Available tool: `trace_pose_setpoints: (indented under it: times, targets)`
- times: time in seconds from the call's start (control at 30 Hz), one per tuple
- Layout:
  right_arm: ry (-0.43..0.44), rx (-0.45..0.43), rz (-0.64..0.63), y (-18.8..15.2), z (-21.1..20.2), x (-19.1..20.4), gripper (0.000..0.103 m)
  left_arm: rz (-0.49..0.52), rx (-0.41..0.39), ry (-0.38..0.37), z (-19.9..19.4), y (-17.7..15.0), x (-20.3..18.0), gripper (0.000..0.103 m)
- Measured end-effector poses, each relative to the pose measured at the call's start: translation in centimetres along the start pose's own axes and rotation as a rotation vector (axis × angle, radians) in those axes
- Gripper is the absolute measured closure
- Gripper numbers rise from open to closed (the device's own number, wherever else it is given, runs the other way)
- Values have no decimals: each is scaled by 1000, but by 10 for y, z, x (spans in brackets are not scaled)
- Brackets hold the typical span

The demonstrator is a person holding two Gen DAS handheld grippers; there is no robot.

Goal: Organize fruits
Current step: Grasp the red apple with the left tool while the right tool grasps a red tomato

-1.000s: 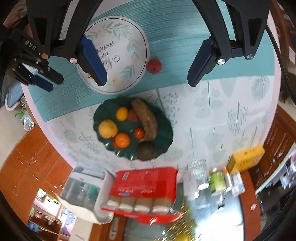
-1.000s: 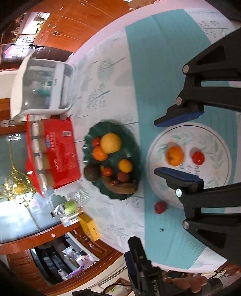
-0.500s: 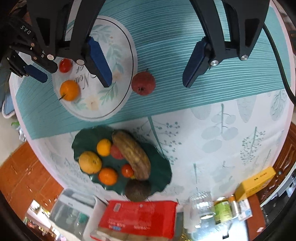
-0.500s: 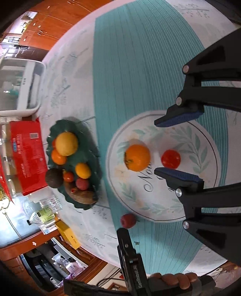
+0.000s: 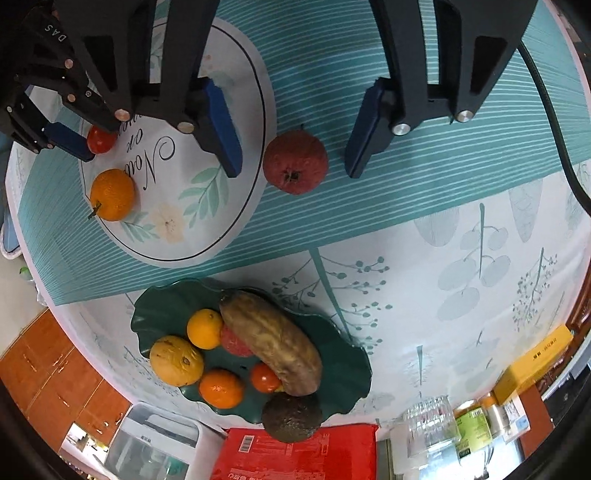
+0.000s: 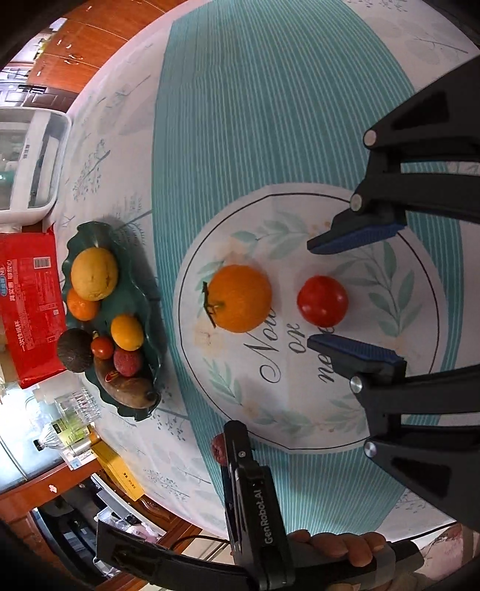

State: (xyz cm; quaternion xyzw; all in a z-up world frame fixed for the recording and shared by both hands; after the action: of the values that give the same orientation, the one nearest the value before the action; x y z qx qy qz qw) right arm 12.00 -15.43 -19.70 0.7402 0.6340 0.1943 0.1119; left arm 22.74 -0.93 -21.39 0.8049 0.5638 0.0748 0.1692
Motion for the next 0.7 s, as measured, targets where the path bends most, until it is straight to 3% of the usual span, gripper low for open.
trace_pose_setpoints:
  times: [0.13,0.27,0.37,0.7]
  targets:
    - [-16,-14,-16,1,1,1,60,2,-15,17,0,1,-2,71]
    - [-23,-27,-34,1,1,1,65,-17,-19,17,-1,-1,0,72]
    - [-14,-33,-28,3,1,-2,76,-22,-22,27,-3,-4,-1,72]
    - [12,-20,-34,2,1,-2,77,-14,-20,26,-14,-10,-11,73]
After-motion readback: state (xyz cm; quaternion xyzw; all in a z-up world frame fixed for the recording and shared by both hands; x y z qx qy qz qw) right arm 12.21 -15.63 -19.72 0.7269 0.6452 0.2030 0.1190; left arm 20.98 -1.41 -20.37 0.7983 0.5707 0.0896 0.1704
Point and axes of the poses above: each gripper's, at about its wrist camera, not at the fingertips, and z roughly the way its jaws point, x to its left, y to its top, the point moved 6 cm from there along z, roughly the way its jaws point, and after that the axes turned 2 degrees about y, right-handed, at the moved point
